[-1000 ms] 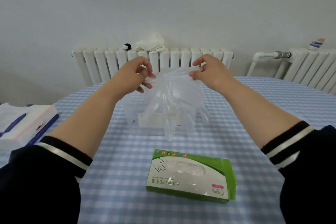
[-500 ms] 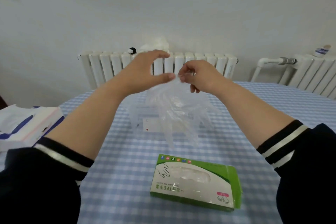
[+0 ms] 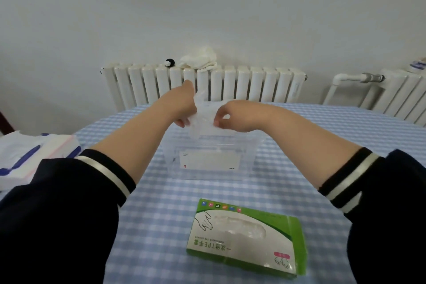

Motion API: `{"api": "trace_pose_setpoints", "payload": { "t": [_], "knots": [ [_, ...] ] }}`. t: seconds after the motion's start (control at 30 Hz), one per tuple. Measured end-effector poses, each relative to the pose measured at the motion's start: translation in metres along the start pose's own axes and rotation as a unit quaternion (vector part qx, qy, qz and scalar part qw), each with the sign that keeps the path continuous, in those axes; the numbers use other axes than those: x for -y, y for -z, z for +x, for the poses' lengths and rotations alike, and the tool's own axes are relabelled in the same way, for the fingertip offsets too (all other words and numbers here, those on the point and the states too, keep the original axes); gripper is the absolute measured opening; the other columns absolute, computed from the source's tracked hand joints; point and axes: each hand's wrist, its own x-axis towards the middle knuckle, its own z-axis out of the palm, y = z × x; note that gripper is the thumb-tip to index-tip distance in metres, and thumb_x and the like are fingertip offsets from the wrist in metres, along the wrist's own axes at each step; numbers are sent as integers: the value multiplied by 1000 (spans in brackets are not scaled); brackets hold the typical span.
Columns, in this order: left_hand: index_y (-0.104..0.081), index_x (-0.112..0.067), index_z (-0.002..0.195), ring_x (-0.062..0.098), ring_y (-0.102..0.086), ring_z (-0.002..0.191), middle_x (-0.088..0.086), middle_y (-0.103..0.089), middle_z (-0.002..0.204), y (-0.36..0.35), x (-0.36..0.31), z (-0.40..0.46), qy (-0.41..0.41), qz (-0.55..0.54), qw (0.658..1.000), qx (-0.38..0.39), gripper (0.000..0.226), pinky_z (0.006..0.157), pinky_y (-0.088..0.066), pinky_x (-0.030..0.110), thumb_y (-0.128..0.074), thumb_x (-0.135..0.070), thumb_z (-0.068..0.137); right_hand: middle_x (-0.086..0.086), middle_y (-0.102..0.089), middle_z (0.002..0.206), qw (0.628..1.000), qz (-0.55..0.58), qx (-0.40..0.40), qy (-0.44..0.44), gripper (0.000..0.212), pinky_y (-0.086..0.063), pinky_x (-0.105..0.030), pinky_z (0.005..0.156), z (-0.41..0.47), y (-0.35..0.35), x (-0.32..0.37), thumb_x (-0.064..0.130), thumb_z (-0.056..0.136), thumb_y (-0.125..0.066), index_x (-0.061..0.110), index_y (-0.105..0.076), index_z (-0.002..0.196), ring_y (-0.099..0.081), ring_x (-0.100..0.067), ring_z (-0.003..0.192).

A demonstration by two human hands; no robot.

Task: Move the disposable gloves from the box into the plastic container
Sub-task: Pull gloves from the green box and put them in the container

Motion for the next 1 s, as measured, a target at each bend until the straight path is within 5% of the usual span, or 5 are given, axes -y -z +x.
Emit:
{"api": "trace_pose_setpoints", "payload": {
  "t": [0.3, 0.47, 0.57, 0.83, 1.0],
  "knots": [
    [-59, -2, 125, 29, -70, 78, 21, -62, 121, -14, 14, 19, 38, 179, 967, 177, 34, 78, -60, 39, -47, 5, 94, -1, -57, 129, 971, -116, 203, -52, 42, -48, -33, 91, 42, -24, 3, 40, 93, -58, 18, -58, 129, -58, -23, 113],
    [-54, -8, 133, 31, -67, 98, 14, -61, 125, -21, 21, 28, 28, 247, 938, 240, 38, 70, -58, 33, -44, -3, 97, -4, -64, 91, 966, -164, 194, -55, 23, -51, -32, 77, 55, -36, -5, 31, 91, -59, 11, -62, 81, -57, -22, 76],
    [-51, -8, 136, 23, -57, 94, 10, -58, 126, -27, 14, 25, 8, 319, 916, 244, 38, 63, -46, 24, -53, -14, 99, -6, -71, 96, 987, -98, 123, -43, 19, -51, -33, 80, 44, -27, -7, 21, 93, -54, 7, -66, 89, -64, -24, 83],
    [-60, -17, 126, 14, -59, 84, 0, -67, 113, -2, 10, -1, -56, 187, 977, 90, 30, 76, -45, 27, -52, -18, 98, 17, -67, 85, 974, 116, -190, 33, 9, -47, -24, 79, -33, -5, -17, 28, 93, -60, 24, -69, 95, -62, -4, 88],
    [-59, -28, 118, 7, -58, 71, -14, -64, 87, -15, 9, -71, -236, -39, 951, -194, 23, 63, -44, 20, -47, -24, 100, 1, -71, 69, 954, 286, -47, 79, 2, -45, -13, 56, -84, -30, -12, 19, 86, -72, 16, -72, 86, -62, -3, 60]
  ]
}}
